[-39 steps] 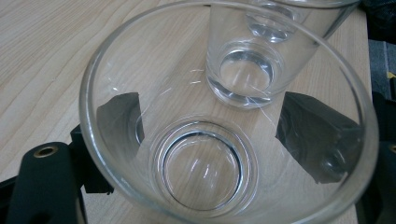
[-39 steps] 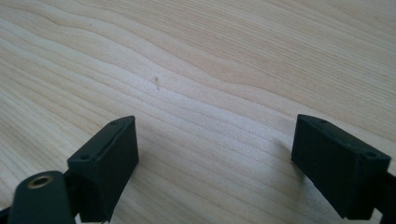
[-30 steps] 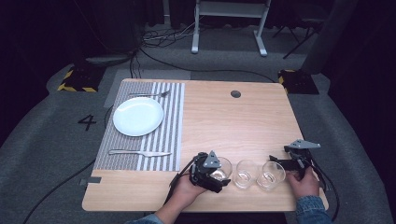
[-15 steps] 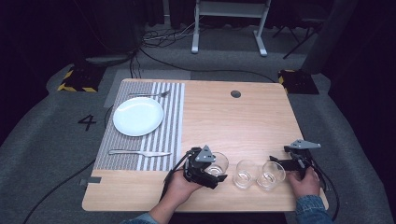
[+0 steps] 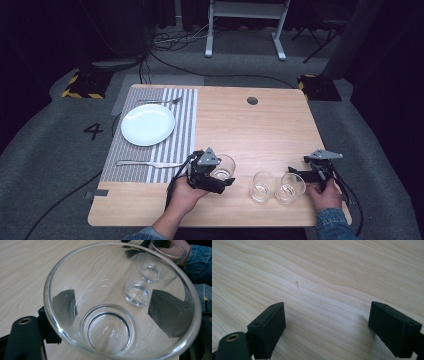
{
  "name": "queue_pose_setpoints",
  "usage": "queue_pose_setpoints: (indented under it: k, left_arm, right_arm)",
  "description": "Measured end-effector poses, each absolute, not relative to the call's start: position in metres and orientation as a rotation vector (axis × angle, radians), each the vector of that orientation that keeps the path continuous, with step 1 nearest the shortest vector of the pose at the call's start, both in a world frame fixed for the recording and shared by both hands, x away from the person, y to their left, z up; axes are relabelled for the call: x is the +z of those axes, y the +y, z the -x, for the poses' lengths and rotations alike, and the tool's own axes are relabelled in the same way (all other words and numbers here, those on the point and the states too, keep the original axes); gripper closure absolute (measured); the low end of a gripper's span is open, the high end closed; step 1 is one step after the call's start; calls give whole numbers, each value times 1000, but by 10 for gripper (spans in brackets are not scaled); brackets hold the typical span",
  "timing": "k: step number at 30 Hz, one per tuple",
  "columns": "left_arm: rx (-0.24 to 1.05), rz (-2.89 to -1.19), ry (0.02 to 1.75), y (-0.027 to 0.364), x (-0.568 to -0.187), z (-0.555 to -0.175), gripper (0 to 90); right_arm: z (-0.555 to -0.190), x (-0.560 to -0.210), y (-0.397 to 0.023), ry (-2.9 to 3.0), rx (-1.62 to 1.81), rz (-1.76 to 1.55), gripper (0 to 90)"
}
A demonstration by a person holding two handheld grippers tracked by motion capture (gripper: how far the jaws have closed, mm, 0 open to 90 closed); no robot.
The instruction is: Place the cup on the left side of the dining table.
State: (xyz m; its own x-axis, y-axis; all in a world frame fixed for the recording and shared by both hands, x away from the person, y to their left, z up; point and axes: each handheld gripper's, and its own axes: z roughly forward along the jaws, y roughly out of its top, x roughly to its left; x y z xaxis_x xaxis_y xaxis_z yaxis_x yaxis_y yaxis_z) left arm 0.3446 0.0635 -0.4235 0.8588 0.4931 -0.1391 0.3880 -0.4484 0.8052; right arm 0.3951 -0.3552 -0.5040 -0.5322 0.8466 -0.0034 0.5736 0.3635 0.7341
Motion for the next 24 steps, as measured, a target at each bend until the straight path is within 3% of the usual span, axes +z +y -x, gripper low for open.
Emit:
queue_pose_setpoints:
  k: [24]
  left_arm:
    - [335,-1925,845,142,-379,-371,201]
  right_arm:
    - [-395,-504,-355,2245,981,-1244,143]
